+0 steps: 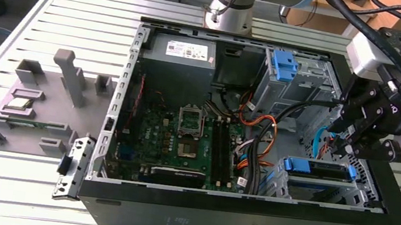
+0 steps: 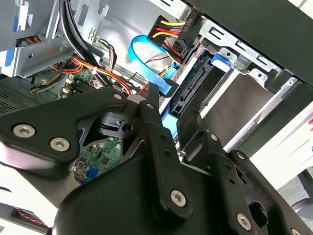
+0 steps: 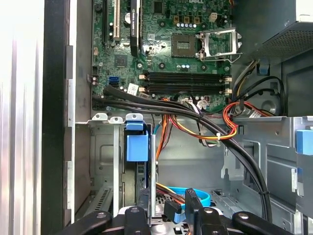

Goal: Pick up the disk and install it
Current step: 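Insert the first disk wire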

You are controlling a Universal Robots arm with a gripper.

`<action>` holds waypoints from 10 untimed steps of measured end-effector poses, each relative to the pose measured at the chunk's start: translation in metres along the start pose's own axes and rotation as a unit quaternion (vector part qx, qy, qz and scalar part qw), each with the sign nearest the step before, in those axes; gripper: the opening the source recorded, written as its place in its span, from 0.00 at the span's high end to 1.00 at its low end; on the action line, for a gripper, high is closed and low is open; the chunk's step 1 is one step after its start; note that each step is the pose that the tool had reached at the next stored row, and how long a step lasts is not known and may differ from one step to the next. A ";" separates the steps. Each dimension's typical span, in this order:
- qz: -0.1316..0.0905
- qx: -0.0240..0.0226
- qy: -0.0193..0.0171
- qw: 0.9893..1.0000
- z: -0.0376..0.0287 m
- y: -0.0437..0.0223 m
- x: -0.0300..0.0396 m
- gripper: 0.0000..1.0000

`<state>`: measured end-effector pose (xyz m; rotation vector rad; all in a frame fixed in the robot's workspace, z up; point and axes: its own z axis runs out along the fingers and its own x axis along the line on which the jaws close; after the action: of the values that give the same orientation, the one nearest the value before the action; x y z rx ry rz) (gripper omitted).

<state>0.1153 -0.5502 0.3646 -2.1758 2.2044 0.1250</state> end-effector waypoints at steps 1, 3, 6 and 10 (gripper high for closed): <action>0.000 0.000 0.000 1.000 0.0000 0.0000 0.0000 0.58; 0.000 0.000 0.000 1.000 -0.0002 0.0000 -0.0001 0.58; 0.000 -0.001 0.000 1.000 -0.0022 0.0001 -0.0003 0.58; 0.000 -0.001 0.000 1.000 -0.0042 0.0001 -0.0005 0.58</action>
<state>0.1153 -0.5501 0.3688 -2.1769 2.2059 0.1286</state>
